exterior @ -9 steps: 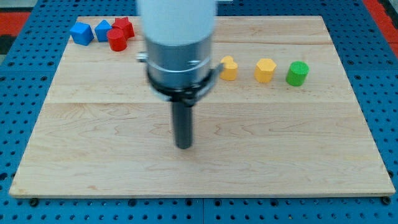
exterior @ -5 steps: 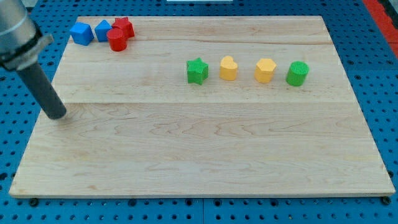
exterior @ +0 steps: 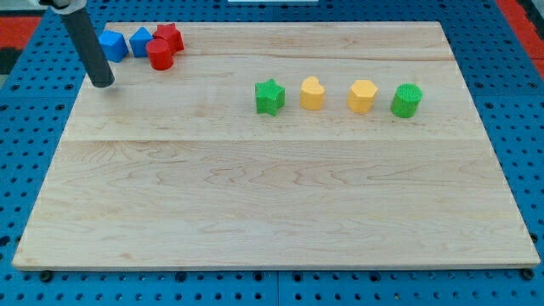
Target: Slide the red circle towards the top
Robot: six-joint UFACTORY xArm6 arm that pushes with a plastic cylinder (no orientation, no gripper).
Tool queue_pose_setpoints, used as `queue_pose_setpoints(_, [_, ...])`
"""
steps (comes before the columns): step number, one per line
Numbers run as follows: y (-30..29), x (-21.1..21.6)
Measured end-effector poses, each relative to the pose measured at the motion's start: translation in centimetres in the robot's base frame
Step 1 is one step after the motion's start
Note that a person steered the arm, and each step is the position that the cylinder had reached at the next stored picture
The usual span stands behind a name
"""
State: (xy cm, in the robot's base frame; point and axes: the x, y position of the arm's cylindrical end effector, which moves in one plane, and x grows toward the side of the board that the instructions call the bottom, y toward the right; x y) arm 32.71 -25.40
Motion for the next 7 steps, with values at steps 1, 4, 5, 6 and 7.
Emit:
queue_pose_setpoints(1, [0.0, -1.4])
queue_pose_setpoints(4, [5.7, -4.0])
queue_pose_setpoints(5, [8.9, -4.0])
queue_pose_setpoints(6, [11.3, -4.6])
queue_pose_setpoints(7, [12.6, -5.8])
